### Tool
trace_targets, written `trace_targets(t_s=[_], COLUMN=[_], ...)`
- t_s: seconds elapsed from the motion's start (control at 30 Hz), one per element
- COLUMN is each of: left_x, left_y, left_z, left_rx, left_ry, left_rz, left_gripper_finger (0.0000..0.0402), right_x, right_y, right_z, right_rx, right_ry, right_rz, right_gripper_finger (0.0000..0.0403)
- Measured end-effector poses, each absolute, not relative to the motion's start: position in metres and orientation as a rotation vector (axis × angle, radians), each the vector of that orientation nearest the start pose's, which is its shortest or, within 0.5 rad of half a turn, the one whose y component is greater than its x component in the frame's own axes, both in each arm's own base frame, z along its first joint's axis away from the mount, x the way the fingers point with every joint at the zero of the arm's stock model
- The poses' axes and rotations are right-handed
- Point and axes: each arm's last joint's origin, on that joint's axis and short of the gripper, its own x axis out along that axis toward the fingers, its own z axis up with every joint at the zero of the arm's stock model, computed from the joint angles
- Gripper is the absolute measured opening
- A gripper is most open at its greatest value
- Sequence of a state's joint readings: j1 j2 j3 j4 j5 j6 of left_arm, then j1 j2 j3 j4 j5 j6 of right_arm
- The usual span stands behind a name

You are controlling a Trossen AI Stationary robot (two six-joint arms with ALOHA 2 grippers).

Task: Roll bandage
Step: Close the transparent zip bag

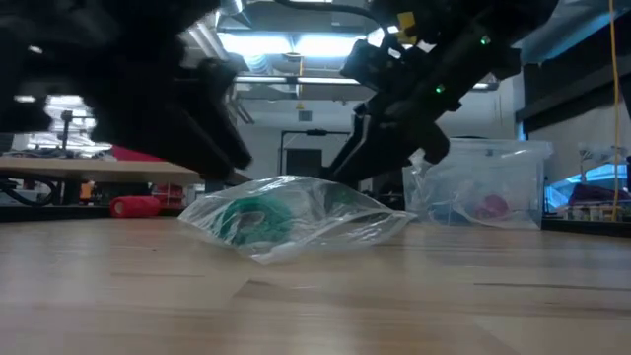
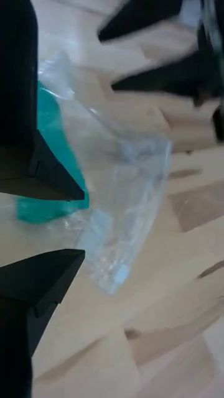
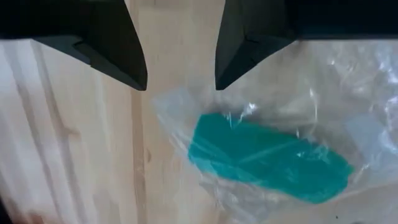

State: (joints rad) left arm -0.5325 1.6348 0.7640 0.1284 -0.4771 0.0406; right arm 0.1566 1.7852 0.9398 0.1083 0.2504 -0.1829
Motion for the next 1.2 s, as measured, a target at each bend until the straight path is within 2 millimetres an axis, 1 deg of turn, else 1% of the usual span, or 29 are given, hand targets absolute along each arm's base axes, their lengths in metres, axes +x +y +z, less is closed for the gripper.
trace_targets(t_s=[0.1, 0.2, 0.27, 0.4, 0.53, 0.7, 0.87, 0.97, 1.13, 1.2], left_x=[0.292, 0.305, 0.310, 0.314, 0.317, 0.323, 0.329, 0.331, 0.333, 0.333], left_y=[-0.149, -0.152, -0.155, -0.158, -0.156, -0.145, -0.135, -0.131, -0.128, -0.128], left_z=[0.154, 0.146, 0.139, 0.127, 0.116, 0.104, 0.095, 0.090, 0.090, 0.090], left_rx=[0.428, 0.423, 0.416, 0.459, 0.477, 0.354, 0.274, 0.235, 0.225, 0.229], left_ry=[0.681, 0.719, 0.743, 0.767, 0.787, 0.835, 0.867, 0.878, 0.875, 0.872], left_rz=[-0.128, -0.237, -0.289, -0.315, -0.289, -0.223, -0.180, -0.154, -0.161, -0.152], left_gripper_finger=[0.0129, 0.0129, 0.0129, 0.0129, 0.0129, 0.0129, 0.0128, 0.0104, 0.0016, 0.0009], right_x=[0.347, 0.344, 0.343, 0.341, 0.341, 0.342, 0.342, 0.342, 0.342, 0.342], right_y=[0.048, 0.048, 0.049, 0.049, 0.049, 0.050, 0.050, 0.050, 0.050, 0.050], right_z=[0.154, 0.151, 0.149, 0.148, 0.148, 0.148, 0.148, 0.149, 0.149, 0.149], right_rx=[-0.293, -0.251, -0.229, -0.200, -0.161, -0.141, -0.140, -0.140, -0.140, -0.139], right_ry=[0.768, 0.810, 0.831, 0.853, 0.854, 0.846, 0.843, 0.840, 0.840, 0.839], right_rz=[-0.027, -0.008, -0.001, -0.008, 0.004, -0.003, -0.004, -0.003, -0.003, -0.004], right_gripper_finger=[0.0193, 0.0193, 0.0193, 0.0193, 0.0193, 0.0193, 0.0193, 0.0193, 0.0193, 0.0193])
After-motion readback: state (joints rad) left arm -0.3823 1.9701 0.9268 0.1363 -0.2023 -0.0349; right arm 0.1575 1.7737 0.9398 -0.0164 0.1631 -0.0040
